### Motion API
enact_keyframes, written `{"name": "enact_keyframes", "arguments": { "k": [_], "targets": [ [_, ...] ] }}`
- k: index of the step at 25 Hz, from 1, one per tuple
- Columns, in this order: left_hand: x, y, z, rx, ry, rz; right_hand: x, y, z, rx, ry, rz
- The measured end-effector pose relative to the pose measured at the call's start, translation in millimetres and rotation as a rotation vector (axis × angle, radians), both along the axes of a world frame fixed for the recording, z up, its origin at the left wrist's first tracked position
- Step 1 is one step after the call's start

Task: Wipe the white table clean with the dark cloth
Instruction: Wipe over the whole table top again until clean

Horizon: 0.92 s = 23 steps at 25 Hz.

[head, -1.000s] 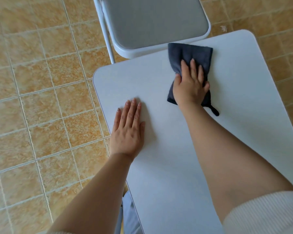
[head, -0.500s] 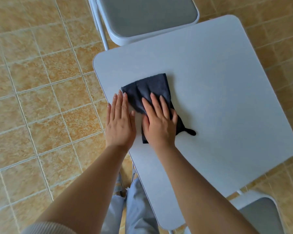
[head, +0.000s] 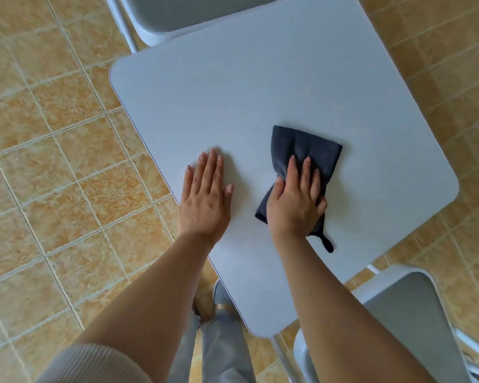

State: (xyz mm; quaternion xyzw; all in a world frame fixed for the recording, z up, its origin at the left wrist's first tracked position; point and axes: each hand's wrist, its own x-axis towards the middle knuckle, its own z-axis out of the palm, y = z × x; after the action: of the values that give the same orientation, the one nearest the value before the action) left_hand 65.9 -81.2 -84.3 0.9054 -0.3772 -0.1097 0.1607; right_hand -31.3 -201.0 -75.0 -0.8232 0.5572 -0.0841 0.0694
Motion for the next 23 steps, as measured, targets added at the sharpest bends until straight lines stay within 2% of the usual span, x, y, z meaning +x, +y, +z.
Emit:
{"name": "enact_keyframes", "arguments": {
  "k": [4, 8, 10, 12, 14, 16, 19, 23],
  "targets": [
    [-2.2, -2.2, -2.3, 0.004, -0.022, 0.023, -18.3, 48.9, -8.1, -0.119, -0.008, 0.182],
    [-1.8, -3.0, -0.2, 0.005, -0.019, 0.021, -87.5, 72.9, -1.0, -0.070, 0.041, 0.319],
    [-1.6, -3.5, -0.1, 0.001, -0.030, 0.023, -113.3, 53.0, 0.6, -0.089, 0.097, 0.290],
    [-4.0, -6.0, 1.2, 0.007, -0.028, 0.046, -121.8, 20.7, -1.2, -0.112, 0.130, 0.135],
    [-11.3, -11.3, 2.9, 0.011, -0.039, 0.038, -107.3, -14.4, -0.3, -0.065, 0.094, -0.018],
    [-24.4, -19.0, 4.2, -0.013, -0.060, -0.032, -80.2, -34.8, 0.3, 0.000, 0.037, -0.082],
    [-51.2, -36.1, 5.5, -0.070, -0.043, -0.040, -59.8, -16.9, -2.0, -0.056, -0.003, 0.018],
    [-75.3, -53.6, 8.0, -0.098, 0.021, 0.022, -111.5, 39.7, -2.0, -0.043, -0.001, 0.174]
  ]
}}
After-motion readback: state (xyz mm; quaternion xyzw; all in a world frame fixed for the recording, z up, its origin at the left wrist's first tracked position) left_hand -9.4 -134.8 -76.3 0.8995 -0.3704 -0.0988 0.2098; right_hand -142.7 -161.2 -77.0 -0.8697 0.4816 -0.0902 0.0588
